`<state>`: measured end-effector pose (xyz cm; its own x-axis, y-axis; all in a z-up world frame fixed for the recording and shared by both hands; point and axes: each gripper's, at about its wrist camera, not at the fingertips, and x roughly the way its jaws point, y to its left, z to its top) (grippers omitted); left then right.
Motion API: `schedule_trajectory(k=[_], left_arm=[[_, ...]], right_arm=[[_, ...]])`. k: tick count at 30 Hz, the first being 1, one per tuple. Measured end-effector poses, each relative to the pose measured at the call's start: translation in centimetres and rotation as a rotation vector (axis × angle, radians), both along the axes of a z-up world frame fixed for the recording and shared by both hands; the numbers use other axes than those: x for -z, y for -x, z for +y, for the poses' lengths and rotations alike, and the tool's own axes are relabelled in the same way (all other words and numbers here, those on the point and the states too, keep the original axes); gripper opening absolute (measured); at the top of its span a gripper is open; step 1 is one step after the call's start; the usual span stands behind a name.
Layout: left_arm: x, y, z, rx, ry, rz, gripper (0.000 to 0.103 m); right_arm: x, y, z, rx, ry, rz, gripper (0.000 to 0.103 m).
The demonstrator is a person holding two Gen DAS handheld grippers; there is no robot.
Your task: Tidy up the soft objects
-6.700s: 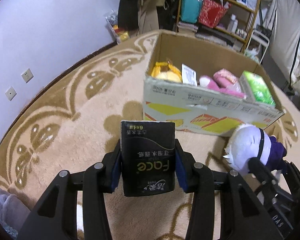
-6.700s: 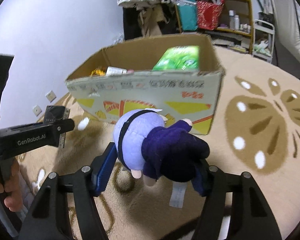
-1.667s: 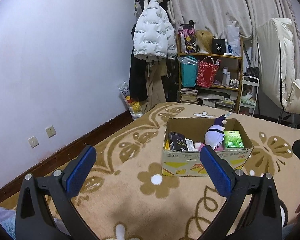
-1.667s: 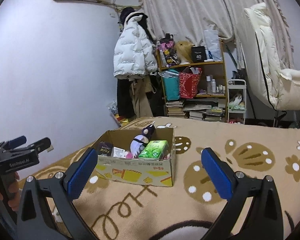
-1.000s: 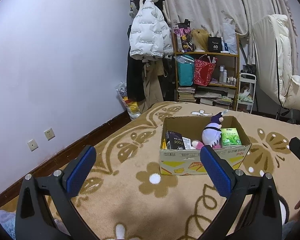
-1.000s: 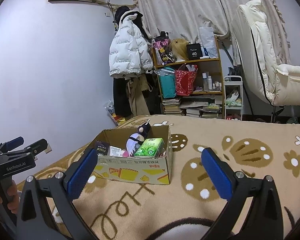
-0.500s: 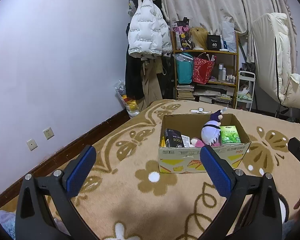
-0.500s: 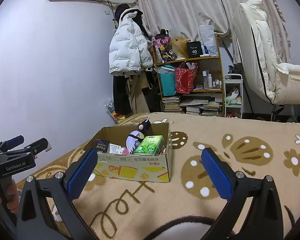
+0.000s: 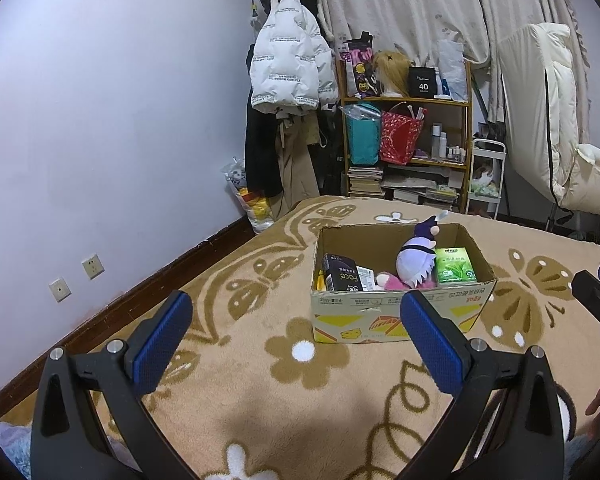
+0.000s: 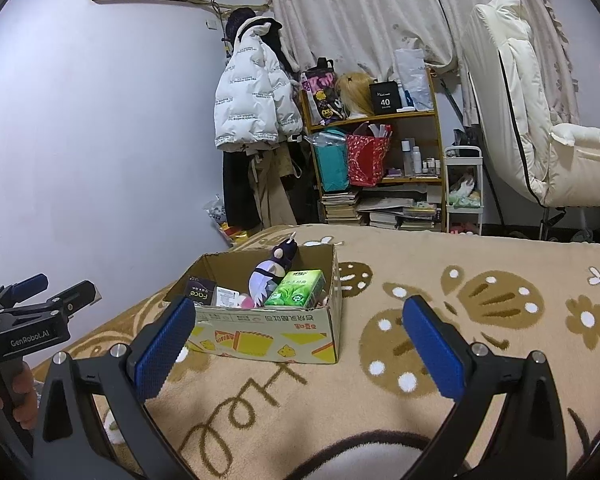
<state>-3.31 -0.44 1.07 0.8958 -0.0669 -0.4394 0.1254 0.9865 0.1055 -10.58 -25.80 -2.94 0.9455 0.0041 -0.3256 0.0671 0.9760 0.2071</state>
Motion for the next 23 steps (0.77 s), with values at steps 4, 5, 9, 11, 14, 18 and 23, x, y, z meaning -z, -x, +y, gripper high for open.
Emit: schedule_trajectory(k=[4, 5, 9, 11, 14, 18, 23], left_arm=[[0.00, -0.02, 0.06, -0.001, -0.001, 0.001, 0.103], [0.01, -0.01, 0.03, 0.000, 0.000, 0.002, 0.103], [0.08, 0.05, -0.02, 0.000, 0.000, 0.004, 0.103], [0.10, 0.03, -0.02, 0.000, 0.000, 0.004, 0.103], [0.17, 0.05, -0.04, 0.001, 0.000, 0.006, 0.103], [0.26, 0.00, -0.05, 0.003, 0.000, 0.008, 0.103], [0.24, 0.00, -0.07, 0.002, 0.000, 0.008, 0.103]], right_arm=[[-0.02, 0.01, -0.05, -0.001, 0.000, 0.002, 0.103], [0.04, 0.18, -0.11, -0.001, 0.000, 0.002, 0.103], [0.02, 0.17, -0.18, 0.000, -0.001, 0.001, 0.103], [0.00, 0.12, -0.17, 0.002, -0.003, 0.001, 0.103], [0.25, 0.25, -0.29, 0.008, -0.005, 0.003, 0.103], [0.32, 0.34, -0.41, 0.008, -0.005, 0.003, 0.103], [0.25, 0.29, -0.36, 0.008, -0.005, 0.004, 0.103]])
